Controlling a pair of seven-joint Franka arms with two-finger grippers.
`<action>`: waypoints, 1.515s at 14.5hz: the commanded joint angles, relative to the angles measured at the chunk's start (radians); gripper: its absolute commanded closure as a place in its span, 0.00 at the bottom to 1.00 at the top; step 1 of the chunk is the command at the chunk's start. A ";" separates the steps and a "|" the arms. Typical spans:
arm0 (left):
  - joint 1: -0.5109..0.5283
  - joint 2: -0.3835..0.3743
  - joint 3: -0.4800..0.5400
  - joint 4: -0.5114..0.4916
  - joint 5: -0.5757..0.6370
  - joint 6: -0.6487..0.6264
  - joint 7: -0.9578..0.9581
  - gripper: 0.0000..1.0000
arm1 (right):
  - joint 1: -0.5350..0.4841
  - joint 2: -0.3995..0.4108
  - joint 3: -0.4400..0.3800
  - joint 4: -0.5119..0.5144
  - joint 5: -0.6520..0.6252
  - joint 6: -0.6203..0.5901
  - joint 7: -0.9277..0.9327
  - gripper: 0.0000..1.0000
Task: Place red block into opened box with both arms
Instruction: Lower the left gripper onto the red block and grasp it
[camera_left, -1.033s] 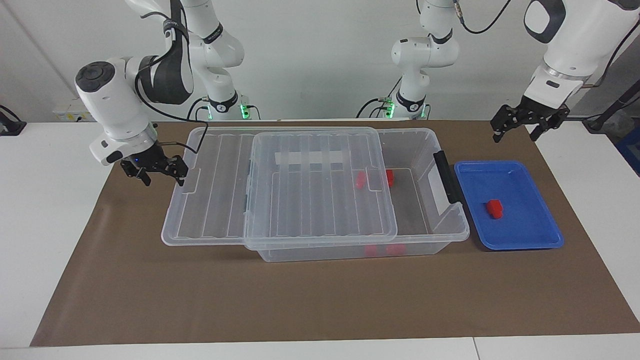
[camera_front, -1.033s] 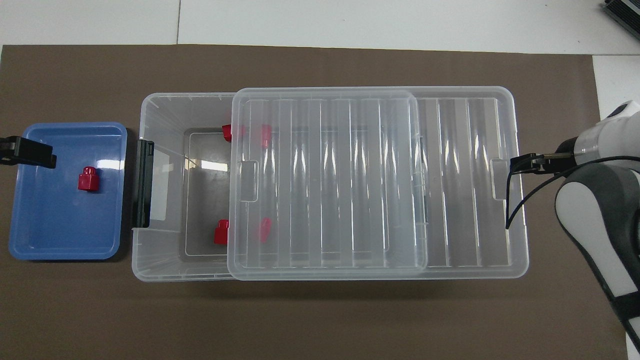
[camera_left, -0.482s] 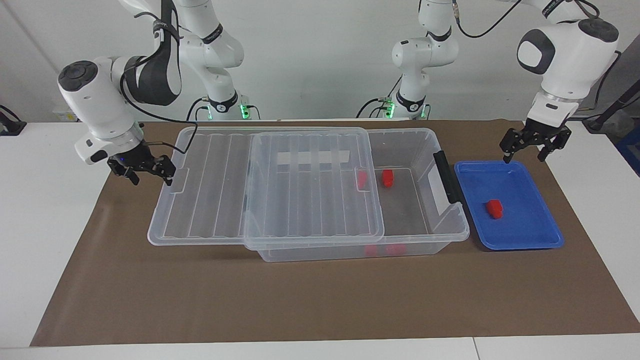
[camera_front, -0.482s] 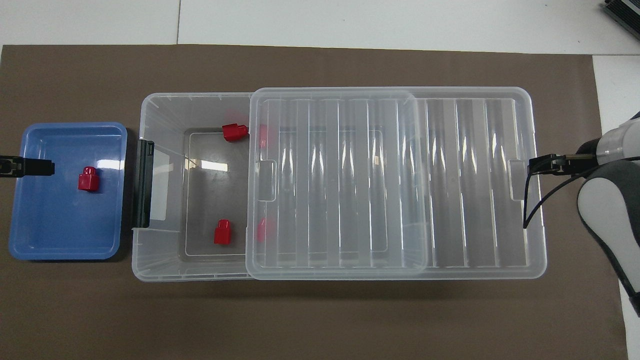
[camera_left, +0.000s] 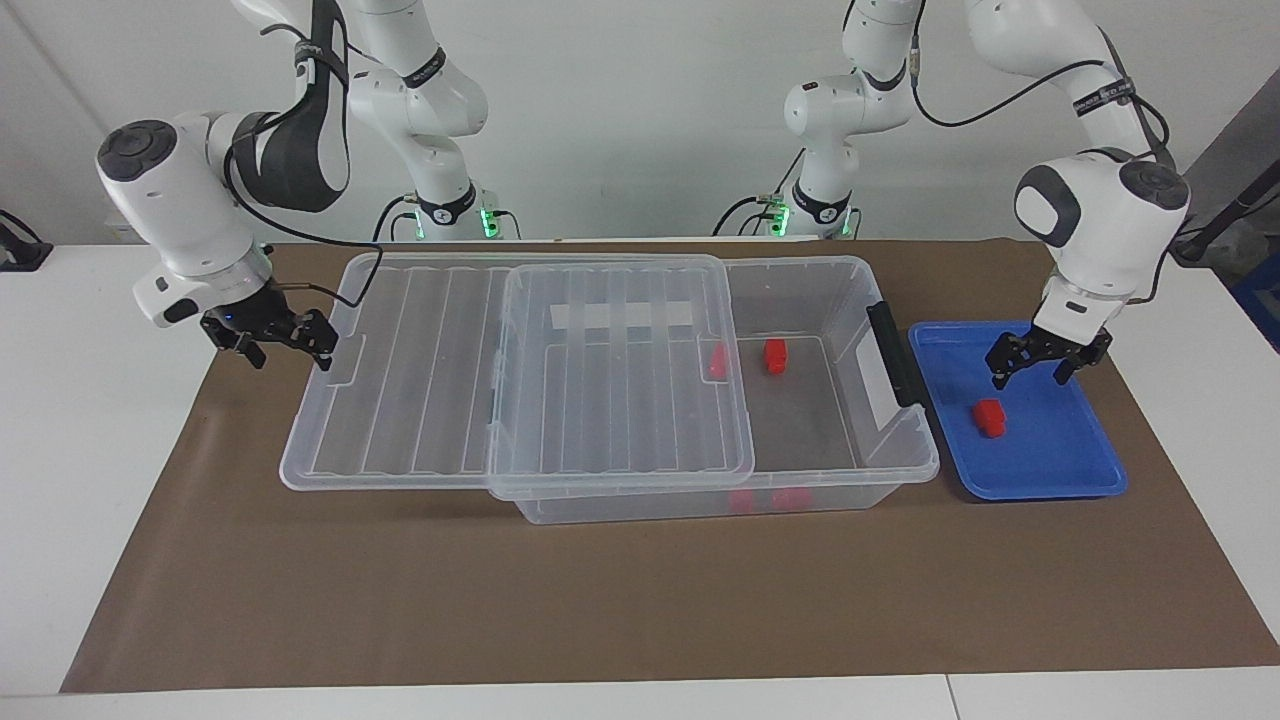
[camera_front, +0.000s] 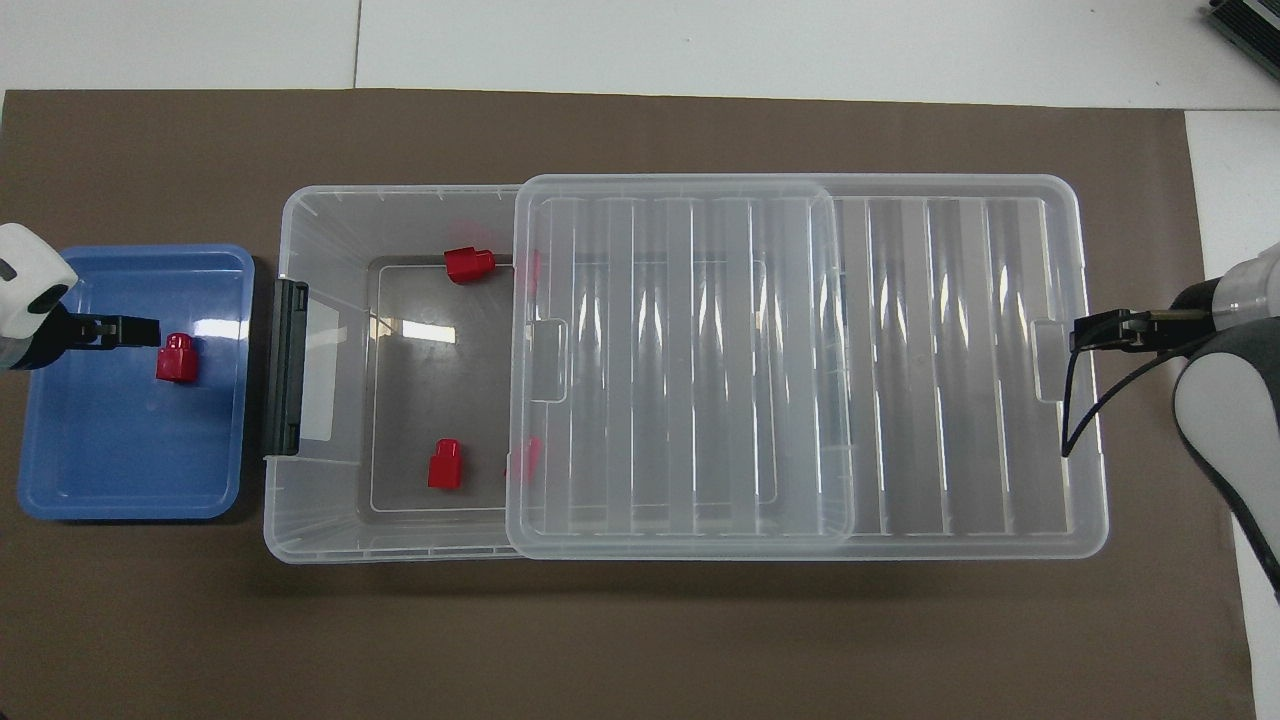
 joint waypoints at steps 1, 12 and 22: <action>0.031 0.057 -0.010 -0.022 0.003 0.082 0.005 0.00 | -0.021 -0.021 0.007 -0.013 -0.001 -0.004 -0.038 0.03; 0.036 0.112 -0.012 -0.103 0.002 0.225 -0.076 0.00 | 0.049 -0.059 0.031 0.050 -0.021 -0.084 0.082 0.00; 0.025 0.114 -0.012 -0.121 0.002 0.240 -0.070 1.00 | 0.124 -0.061 0.040 0.240 -0.024 -0.280 0.176 0.00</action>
